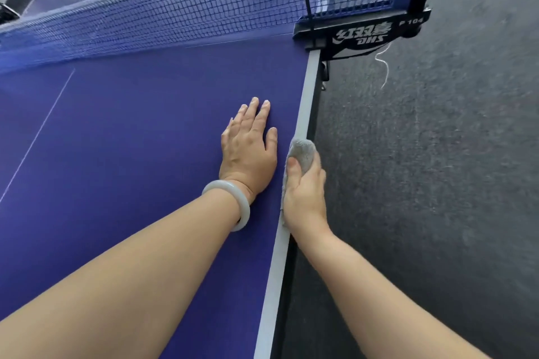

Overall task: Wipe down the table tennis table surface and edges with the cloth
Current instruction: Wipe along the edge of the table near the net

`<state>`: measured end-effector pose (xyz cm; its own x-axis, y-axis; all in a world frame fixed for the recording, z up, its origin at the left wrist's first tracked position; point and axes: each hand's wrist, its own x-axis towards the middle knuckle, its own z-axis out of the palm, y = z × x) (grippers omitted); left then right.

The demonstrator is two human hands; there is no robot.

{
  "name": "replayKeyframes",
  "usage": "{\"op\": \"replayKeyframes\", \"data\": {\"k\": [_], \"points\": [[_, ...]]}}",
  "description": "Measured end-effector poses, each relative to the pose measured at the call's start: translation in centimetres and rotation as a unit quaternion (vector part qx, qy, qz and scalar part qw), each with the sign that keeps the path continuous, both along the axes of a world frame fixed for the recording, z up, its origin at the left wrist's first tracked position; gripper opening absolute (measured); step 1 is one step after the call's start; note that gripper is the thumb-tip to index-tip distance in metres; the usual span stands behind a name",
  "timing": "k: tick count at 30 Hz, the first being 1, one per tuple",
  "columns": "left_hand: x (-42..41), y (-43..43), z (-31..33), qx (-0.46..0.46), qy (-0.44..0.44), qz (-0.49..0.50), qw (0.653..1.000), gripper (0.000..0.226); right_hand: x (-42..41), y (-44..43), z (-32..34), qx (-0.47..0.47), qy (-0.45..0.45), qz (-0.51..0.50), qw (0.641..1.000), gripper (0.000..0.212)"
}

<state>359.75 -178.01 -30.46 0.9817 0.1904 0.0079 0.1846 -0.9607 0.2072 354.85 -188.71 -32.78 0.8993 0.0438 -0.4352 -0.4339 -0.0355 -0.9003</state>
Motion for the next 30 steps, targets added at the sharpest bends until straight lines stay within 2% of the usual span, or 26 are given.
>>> {"op": "replayKeyframes", "data": {"k": [4,8,12,16,18,20,24,30], "points": [[0.1,0.1,-0.1,-0.003,-0.021,-0.009,1.000,0.050,-5.2,-0.9,0.3,-0.037,-0.031,0.045,0.998,0.060],[-1.0,-0.7,-0.3,0.028,-0.030,-0.006,0.999,0.047,-8.5,-3.9,0.7,-0.099,-0.024,0.138,0.985,0.040],[-5.3,-4.6,-0.1,0.059,0.050,0.016,0.997,0.052,-9.2,-8.3,1.6,-0.151,0.004,0.212,0.965,0.036],[-14.3,-8.8,0.5,0.115,0.126,-0.028,0.985,0.060,-10.8,-12.8,3.9,-0.221,0.015,0.246,0.944,0.038],[-17.7,-9.7,1.8,0.140,0.181,-0.079,0.970,0.039,-11.3,-14.8,5.8,-0.265,0.024,0.270,0.925,0.038],[-19.2,-10.5,4.0,0.120,0.224,-0.107,0.961,0.026,-11.2,-17.0,8.2,-0.303,0.025,0.294,0.906,0.037],[-17.9,-12.8,10.1,0.005,0.256,-0.069,0.964,0.028,-9.5,-21.8,13.9,-0.326,-0.007,0.311,0.893,0.034],[-11.9,-17.9,17.2,-0.064,0.154,-0.047,0.985,0.029,-3.8,-27.3,21.2,-0.357,-0.094,0.306,0.878,0.030]]}}
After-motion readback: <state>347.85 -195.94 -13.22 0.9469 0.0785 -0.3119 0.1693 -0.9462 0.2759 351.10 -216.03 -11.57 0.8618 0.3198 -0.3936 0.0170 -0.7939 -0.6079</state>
